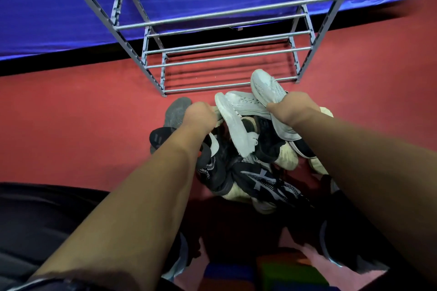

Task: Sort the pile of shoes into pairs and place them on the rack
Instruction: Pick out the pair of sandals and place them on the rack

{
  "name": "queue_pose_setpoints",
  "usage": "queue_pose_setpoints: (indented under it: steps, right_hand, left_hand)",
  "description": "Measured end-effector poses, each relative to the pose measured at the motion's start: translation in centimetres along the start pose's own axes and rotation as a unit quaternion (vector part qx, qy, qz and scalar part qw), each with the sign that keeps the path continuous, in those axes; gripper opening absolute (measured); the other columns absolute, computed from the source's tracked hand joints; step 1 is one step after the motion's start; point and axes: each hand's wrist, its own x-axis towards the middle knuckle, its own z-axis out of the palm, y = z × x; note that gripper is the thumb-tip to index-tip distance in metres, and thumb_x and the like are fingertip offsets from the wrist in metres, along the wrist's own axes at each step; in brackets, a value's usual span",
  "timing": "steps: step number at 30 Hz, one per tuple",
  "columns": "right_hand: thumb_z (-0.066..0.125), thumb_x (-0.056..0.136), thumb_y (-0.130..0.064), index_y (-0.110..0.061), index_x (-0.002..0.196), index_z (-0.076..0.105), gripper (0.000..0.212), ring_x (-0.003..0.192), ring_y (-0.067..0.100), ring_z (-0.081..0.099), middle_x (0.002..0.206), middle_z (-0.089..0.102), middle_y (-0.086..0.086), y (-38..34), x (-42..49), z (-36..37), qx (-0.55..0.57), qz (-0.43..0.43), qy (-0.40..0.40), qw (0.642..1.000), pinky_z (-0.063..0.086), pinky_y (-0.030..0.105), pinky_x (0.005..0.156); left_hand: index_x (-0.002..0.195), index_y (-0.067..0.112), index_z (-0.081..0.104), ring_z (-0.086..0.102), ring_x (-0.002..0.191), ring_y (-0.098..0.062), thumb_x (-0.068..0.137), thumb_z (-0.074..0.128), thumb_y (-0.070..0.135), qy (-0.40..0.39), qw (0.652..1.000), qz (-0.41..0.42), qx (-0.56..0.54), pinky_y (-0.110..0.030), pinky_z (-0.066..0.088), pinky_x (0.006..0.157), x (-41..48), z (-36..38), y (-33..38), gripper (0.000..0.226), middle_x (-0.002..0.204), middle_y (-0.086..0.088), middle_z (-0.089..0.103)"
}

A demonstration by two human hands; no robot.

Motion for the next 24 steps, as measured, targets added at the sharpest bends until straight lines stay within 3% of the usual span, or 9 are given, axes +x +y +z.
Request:
queue_pose_setpoints:
  steps: [2,4,7,10,13,16,18,21,24]
  right_hand:
    - [0.061,0.086,-0.061,-0.014,0.088,0.064,0.047,0.082,0.032,0.065,0.082,0.062,0.003,0.2,-0.1,0.5,-0.034,-0.011,-0.023,0.999,0.049,0.034,0.069]
    - [0.062,0.084,-0.055,-0.014,0.091,0.067,0.041,0.087,0.033,0.066,0.087,0.064,0.004,0.0,-0.4,0.8,-0.070,-0.018,-0.037,0.997,0.051,0.035,0.072]
    - [0.064,0.079,-0.046,-0.010,0.115,0.065,0.051,0.105,0.038,0.062,0.112,0.063,0.011,-0.6,-0.4,1.4,-0.098,-0.019,-0.046,0.994,0.056,0.042,0.088]
    - [0.068,0.085,-0.042,-0.008,0.135,0.055,0.063,0.123,0.041,0.055,0.134,0.054,0.016,-1.2,-0.7,1.5,-0.111,-0.029,-0.042,0.993,0.050,0.045,0.099]
    - [0.070,0.088,-0.051,-0.006,0.145,0.047,0.077,0.133,0.040,0.049,0.145,0.048,0.017,-1.7,-0.3,2.0,-0.126,-0.056,-0.025,0.990,0.045,0.048,0.103]
    - [0.070,0.087,-0.056,-0.004,0.149,0.040,0.087,0.134,0.039,0.047,0.147,0.045,0.017,-2.4,-0.1,2.7,-0.152,-0.087,-0.021,0.984,0.044,0.048,0.104]
    - [0.071,0.085,-0.055,-0.005,0.152,0.036,0.090,0.135,0.039,0.046,0.148,0.043,0.016,-2.6,0.0,3.3,-0.166,-0.100,-0.031,0.981,0.044,0.049,0.104]
    - [0.072,0.085,-0.052,-0.008,0.156,0.030,0.093,0.140,0.039,0.041,0.155,0.037,0.014,-2.6,0.5,3.9,-0.181,-0.099,-0.044,0.978,0.043,0.051,0.108]
    - [0.077,0.082,-0.051,-0.020,0.160,0.020,0.101,0.141,0.041,0.040,0.162,0.031,0.007,-1.9,1.1,3.8,-0.184,-0.074,-0.066,0.978,0.043,0.056,0.106]
  left_hand:
    - [0.125,0.012,0.068,0.063,0.117,-0.035,0.097,0.060,0.023,0.047,0.992,0.012,0.116,-0.042,0.054,0.087,-0.1,-0.5,-0.2,0.032,0.127,-0.013,0.066]
    - [0.139,0.016,0.057,0.045,0.135,-0.035,0.093,0.066,0.030,0.062,0.978,0.012,0.197,-0.046,0.047,0.105,0.1,-0.5,-1.2,0.049,0.145,-0.011,0.049]
    - [0.152,0.017,0.038,0.040,0.142,-0.039,0.084,0.080,0.035,0.002,0.984,-0.082,0.161,-0.052,0.046,0.111,0.4,0.1,-3.1,0.083,0.154,-0.014,0.036]
    - [0.148,0.015,0.035,0.060,0.119,-0.036,0.077,0.088,0.025,0.002,0.993,-0.114,0.035,-0.046,0.057,0.087,0.7,0.4,-5.0,0.089,0.143,-0.016,0.048]
    - [0.134,0.008,0.054,0.064,0.084,-0.020,0.073,0.092,0.029,0.013,0.998,-0.061,0.024,-0.030,0.047,0.062,0.9,0.2,-6.3,0.075,0.126,-0.011,0.065]
    - [0.115,0.009,0.068,0.059,0.063,-0.012,0.069,0.094,0.031,0.011,0.998,-0.049,0.036,-0.024,0.038,0.043,1.2,0.0,-6.7,0.057,0.124,-0.011,0.063]
    - [0.116,0.009,0.068,0.062,0.070,-0.018,0.064,0.094,0.034,0.011,0.998,-0.055,0.035,-0.026,0.044,0.050,1.1,-0.1,-6.7,0.063,0.126,-0.010,0.058]
    - [0.123,0.012,0.065,0.066,0.097,-0.029,0.057,0.091,0.041,0.022,0.998,-0.050,0.037,-0.037,0.057,0.076,1.0,0.2,-6.7,0.077,0.132,-0.010,0.053]
    - [0.138,0.011,0.055,0.061,0.119,-0.035,0.061,0.090,0.040,0.008,0.998,-0.062,0.034,-0.046,0.058,0.094,1.0,0.3,-6.4,0.090,0.142,-0.013,0.047]
